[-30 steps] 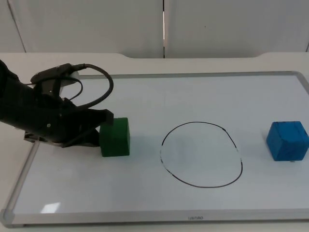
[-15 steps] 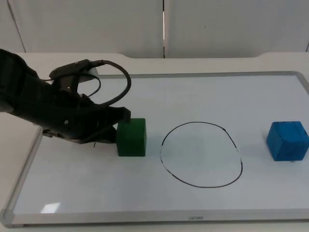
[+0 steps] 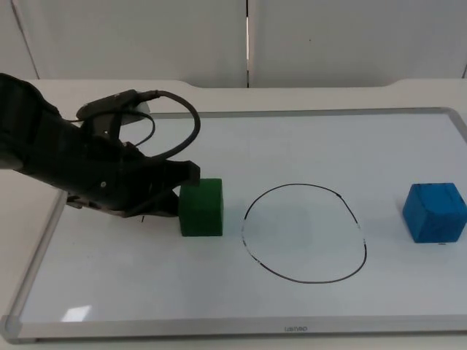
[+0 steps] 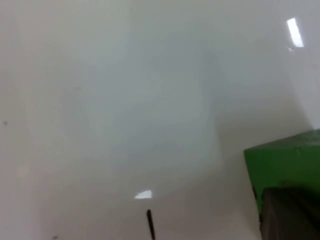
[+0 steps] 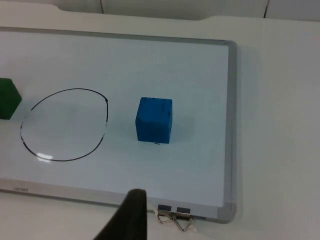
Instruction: Push the two cubes into the marked area.
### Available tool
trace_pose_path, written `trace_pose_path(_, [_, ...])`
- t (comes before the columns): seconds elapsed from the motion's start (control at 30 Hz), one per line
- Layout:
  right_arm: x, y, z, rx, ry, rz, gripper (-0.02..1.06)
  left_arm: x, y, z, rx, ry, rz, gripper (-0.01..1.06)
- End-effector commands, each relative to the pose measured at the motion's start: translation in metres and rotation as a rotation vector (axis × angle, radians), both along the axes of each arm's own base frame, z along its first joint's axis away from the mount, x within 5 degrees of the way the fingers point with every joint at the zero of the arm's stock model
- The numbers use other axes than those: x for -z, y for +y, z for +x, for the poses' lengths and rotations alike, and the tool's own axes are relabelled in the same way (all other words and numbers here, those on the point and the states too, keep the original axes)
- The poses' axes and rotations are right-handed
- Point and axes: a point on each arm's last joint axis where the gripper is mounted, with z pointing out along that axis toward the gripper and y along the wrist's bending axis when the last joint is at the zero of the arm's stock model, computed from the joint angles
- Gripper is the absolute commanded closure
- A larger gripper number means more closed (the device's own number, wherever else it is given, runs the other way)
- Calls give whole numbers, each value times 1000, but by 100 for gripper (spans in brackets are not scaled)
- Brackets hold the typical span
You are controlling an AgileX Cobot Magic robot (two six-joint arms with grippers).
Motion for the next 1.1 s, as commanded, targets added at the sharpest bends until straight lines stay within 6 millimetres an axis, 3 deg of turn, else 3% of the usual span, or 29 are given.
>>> trace_pose_path(0.0, [1, 1, 1, -1, -5, -2, -1, -1, -6, -1, 6, 2, -13, 105])
trace_pose_path(1.07, [1, 1, 1, -1, -5, -2, -1, 2, -24, 2, 49, -1, -35, 105])
